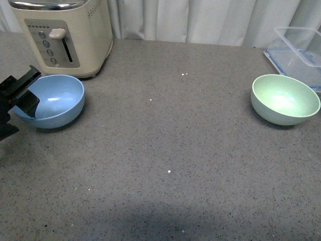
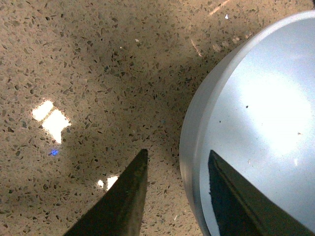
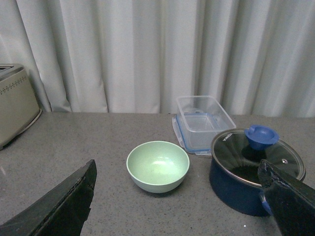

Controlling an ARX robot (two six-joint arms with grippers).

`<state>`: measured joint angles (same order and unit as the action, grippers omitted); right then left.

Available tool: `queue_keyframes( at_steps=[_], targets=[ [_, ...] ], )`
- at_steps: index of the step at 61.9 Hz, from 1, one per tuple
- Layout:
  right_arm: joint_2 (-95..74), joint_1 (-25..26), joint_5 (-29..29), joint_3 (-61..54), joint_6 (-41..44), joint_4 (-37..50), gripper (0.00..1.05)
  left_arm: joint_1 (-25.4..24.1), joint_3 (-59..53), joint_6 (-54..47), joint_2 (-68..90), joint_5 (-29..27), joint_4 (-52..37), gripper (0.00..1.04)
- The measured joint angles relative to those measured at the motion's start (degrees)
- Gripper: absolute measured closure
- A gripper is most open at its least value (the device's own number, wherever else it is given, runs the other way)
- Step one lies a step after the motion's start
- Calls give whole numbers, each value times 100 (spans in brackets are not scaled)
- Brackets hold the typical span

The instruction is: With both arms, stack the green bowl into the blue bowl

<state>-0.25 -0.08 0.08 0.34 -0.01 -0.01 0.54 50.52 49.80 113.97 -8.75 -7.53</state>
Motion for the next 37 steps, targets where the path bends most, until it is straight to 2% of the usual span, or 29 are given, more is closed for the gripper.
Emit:
queue_keyframes(
  at_steps=[4,9,12,24,37],
  targets=[
    [0,0,2,0,0,0,9,0,20,2,0,42,11,78],
    [0,0,0,0,0,0,9,0,48,15,0,85,35,96],
    [0,0,0,0,0,0,9,0,48,11,0,92,26,101],
    [0,0,2,0,0,0,9,195,70,-181,-136,57,310,101],
    [0,0,2,0,0,0,9,1108,-35,-501,-662,125,553,101]
  ],
)
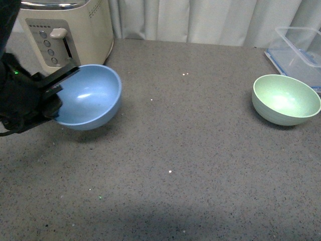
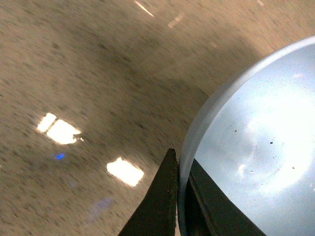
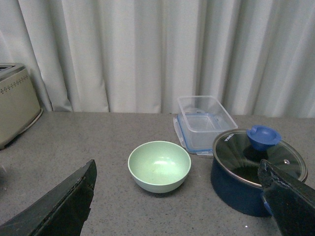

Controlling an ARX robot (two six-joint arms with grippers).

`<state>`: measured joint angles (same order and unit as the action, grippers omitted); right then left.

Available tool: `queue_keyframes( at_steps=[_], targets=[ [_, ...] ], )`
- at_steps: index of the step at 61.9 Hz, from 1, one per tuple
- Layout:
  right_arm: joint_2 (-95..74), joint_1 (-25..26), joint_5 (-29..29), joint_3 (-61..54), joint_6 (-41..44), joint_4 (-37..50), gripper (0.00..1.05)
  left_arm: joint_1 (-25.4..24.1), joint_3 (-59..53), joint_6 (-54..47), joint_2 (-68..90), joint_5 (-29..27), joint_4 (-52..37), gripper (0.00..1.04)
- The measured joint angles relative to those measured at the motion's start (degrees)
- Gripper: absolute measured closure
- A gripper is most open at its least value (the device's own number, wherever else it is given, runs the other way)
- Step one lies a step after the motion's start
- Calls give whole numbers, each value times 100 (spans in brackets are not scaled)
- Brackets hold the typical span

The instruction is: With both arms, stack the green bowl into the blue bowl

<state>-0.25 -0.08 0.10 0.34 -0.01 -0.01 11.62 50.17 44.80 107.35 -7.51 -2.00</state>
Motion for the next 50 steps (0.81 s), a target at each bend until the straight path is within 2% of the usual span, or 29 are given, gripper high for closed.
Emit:
queue_keyframes(
  at_steps=[9,22,36,50],
  targets=[
    [0,0,-2,0,0,0,9,968,-407,59,-481,9,96,101],
    [0,0,0,0,0,0,9,1871,-767,232,-575,-46,334,101],
    [0,0,-2,0,0,0,9,2264,-855,289,-426,-146,376,101],
    [0,0,-2,0,0,0,9,2302,-855,289,-282,-146,367,101]
  ],
)
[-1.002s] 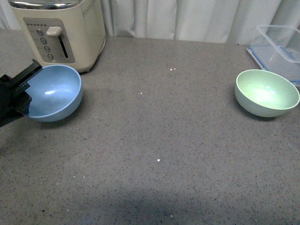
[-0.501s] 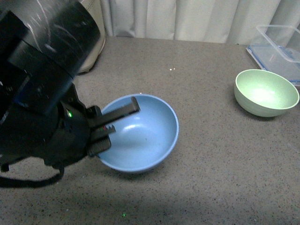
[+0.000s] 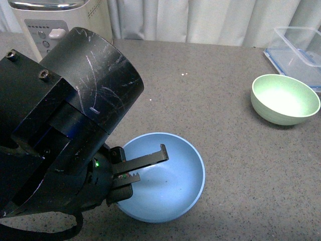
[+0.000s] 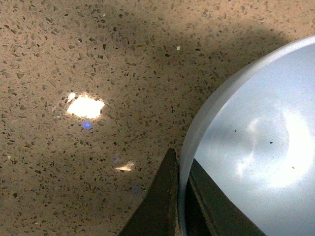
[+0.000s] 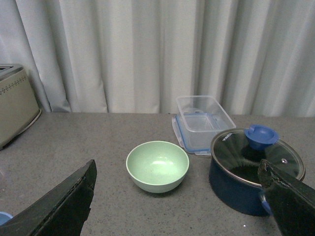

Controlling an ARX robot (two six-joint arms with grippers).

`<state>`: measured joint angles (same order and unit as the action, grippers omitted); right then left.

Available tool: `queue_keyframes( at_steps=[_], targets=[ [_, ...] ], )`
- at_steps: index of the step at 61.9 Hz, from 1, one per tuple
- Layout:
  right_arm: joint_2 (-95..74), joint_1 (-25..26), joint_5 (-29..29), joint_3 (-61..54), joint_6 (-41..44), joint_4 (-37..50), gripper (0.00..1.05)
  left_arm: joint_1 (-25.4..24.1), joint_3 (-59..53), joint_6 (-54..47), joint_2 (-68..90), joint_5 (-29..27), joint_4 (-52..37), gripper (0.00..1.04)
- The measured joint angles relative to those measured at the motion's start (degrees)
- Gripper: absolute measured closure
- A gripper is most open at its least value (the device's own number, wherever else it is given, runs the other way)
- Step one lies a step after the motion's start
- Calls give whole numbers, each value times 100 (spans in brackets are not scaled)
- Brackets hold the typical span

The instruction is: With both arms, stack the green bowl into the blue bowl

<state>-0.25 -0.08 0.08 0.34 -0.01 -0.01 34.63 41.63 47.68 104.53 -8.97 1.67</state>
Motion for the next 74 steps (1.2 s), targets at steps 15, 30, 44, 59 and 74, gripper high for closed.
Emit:
queue_keyframes(
  at_steps=[15,30,44,59,74],
  targets=[
    [0,0,0,0,0,0,9,-83,11,70,90,92,63,91],
    [0,0,0,0,0,0,9,-225,28,181,33,212,70,50],
    [0,0,0,0,0,0,9,-717,-74,131,-675,7,-57,14],
    [0,0,2,0,0,0,9,-1878,-787,-98,-2070,-116,-129,6],
    [0,0,0,0,0,0,9,-2793,-1480,-527,-3456,-153,-245,6]
  ],
)
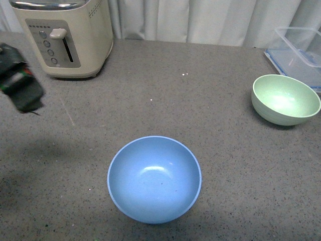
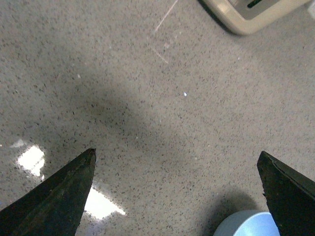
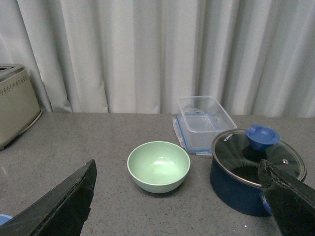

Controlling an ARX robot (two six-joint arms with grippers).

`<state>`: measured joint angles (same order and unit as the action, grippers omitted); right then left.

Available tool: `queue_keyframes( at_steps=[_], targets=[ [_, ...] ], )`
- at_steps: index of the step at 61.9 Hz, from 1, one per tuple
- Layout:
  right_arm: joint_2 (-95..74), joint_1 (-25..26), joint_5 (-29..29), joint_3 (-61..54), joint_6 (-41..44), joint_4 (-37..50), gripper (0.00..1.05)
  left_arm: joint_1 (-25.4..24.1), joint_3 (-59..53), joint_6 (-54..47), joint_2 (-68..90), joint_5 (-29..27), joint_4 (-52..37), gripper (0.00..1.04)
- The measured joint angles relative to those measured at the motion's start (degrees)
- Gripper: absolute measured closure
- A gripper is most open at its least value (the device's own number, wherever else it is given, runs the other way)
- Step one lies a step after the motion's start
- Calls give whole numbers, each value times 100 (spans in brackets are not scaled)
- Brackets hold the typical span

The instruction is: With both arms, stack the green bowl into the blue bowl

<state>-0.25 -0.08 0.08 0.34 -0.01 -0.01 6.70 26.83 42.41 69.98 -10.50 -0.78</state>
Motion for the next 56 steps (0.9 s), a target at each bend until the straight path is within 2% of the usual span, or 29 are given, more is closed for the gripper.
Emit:
queue_keyframes(
  at_steps=[2,3,4,6,11,16,21,33,56],
  targets=[
    [0,0,0,0,0,0,9,-13,-13,-37,-26,2,-33,6],
    [0,0,2,0,0,0,9,-39,-122,-308,42,120,-387,9],
    [0,0,2,0,0,0,9,-72,-437,-647,190,330,-1357,14],
    [0,-2,2,0,0,0,9,-114,-887,-1349,348,487,-2673,21],
    [0,0,0,0,0,0,9,-164,-1716,-2660,402,616,-4837,35],
    [-11,0,0,0,2,0,9,-234,-1895,-3506,-24,638,-5858,50],
    [0,0,2,0,0,0,9,-494,-1998,-3864,-485,984,-5842,64],
    [-11,0,2,0,0,0,9,-654,-2358,-4116,-1303,1036,-5178,100],
    [0,0,2,0,0,0,9,-656,-2570,-4192,-3342,1047,-3504,101]
  ],
)
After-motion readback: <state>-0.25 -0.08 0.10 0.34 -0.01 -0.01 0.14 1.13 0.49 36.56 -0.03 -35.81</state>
